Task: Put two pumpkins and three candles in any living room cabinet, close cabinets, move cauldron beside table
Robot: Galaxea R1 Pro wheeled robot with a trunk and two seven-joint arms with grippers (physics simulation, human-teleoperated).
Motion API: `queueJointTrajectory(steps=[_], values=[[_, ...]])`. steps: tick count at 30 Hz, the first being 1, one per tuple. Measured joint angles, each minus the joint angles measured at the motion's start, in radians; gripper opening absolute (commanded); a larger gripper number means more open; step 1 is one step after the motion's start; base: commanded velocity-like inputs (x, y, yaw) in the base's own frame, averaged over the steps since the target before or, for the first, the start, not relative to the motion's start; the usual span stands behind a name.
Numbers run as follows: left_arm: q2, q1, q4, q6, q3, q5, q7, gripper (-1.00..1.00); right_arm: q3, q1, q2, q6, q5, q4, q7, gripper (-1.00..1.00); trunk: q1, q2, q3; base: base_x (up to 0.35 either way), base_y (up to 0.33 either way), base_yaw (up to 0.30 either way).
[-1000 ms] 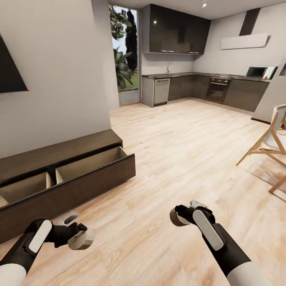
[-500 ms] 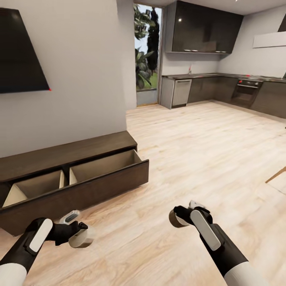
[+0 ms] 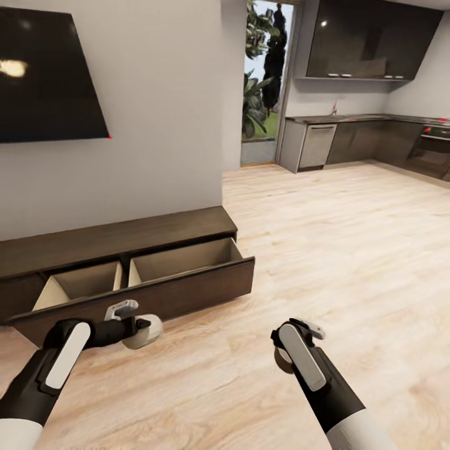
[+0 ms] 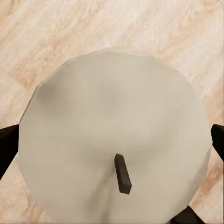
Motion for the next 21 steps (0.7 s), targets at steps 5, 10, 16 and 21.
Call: queueJointTrajectory(steps=[5, 10, 16, 21], values=[[0.004, 0.062, -0.156, 0.001, -0.018, 0.002, 0.002, -1.0, 0.002, -0.008, 0.021, 0.059, -0.011, 0.0, -0.04, -1.0, 0.0, 0.0, -0.004, 0.107, -0.003, 0.242], [0.019, 0.088, -0.203, 0.005, -0.032, 0.002, 0.003, -1.0, 0.046, -0.048, 0.065, 0.066, -0.015, 0.0, -0.045, -1.0, 0.0, 0.0, -0.009, 0.031, 0.0, 0.238], [0.038, 0.09, -0.206, 0.006, -0.029, 0.007, 0.003, -1.0, 0.116, -0.062, 0.07, 0.07, -0.012, 0.004, -0.046, -1.0, 0.0, 0.0, -0.014, 0.001, 0.0, 0.229], [0.038, 0.09, -0.202, 0.006, -0.028, 0.008, 0.003, -1.0, 0.152, -0.062, 0.071, 0.068, -0.013, -0.014, -0.04, -1.0, 0.0, 0.0, -0.016, 0.0, 0.0, 0.072]])
